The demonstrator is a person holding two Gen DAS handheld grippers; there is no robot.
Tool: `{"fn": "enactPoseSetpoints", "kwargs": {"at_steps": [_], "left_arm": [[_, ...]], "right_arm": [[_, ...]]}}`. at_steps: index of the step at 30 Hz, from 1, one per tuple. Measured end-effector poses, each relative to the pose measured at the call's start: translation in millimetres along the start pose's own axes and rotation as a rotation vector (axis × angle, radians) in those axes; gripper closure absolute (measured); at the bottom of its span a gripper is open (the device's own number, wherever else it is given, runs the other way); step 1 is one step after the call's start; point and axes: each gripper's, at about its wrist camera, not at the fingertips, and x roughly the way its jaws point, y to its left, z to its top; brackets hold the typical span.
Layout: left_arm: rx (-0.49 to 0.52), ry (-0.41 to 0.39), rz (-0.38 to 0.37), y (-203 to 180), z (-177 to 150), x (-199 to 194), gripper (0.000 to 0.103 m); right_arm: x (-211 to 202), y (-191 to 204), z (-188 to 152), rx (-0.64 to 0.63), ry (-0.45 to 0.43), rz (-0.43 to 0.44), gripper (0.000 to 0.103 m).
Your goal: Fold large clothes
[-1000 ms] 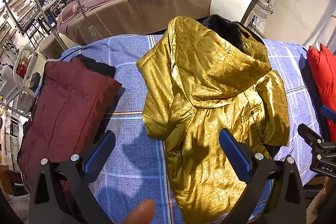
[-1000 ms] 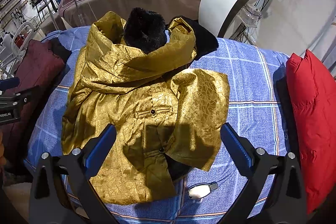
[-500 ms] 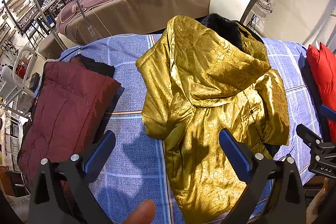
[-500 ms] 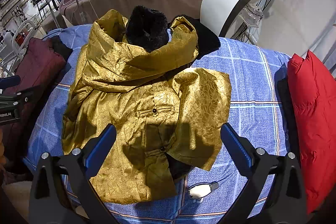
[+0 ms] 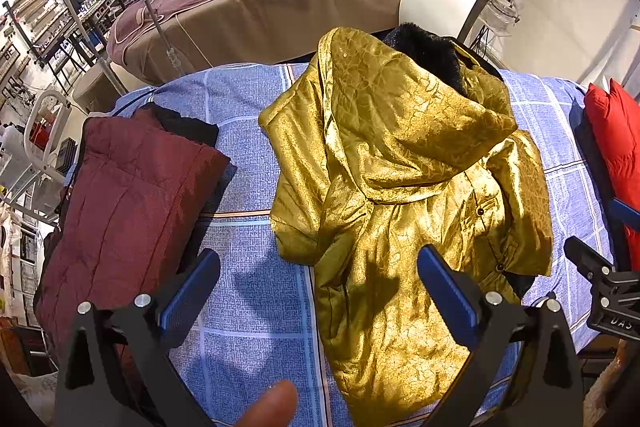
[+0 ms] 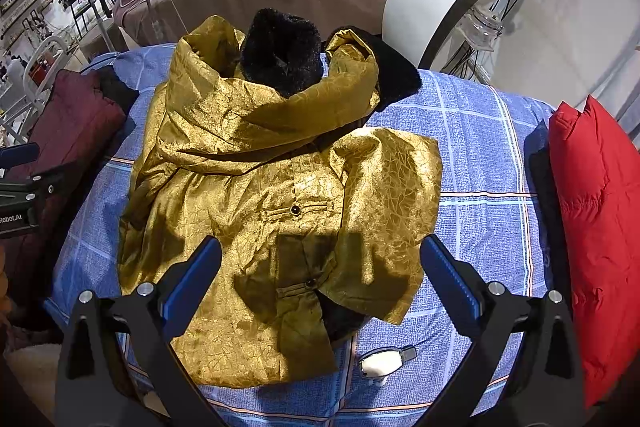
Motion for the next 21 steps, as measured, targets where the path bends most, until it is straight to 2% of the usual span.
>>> {"fn": "enactPoseSetpoints", "kwargs": {"at_steps": [21], "left_arm": [[0.003, 0.008, -0.002, 1.4, -0.9, 2.6, 0.006]], "right_arm": [[2.0, 1.4, 0.7, -0.005, 0.01, 0.003, 0.005]]}}
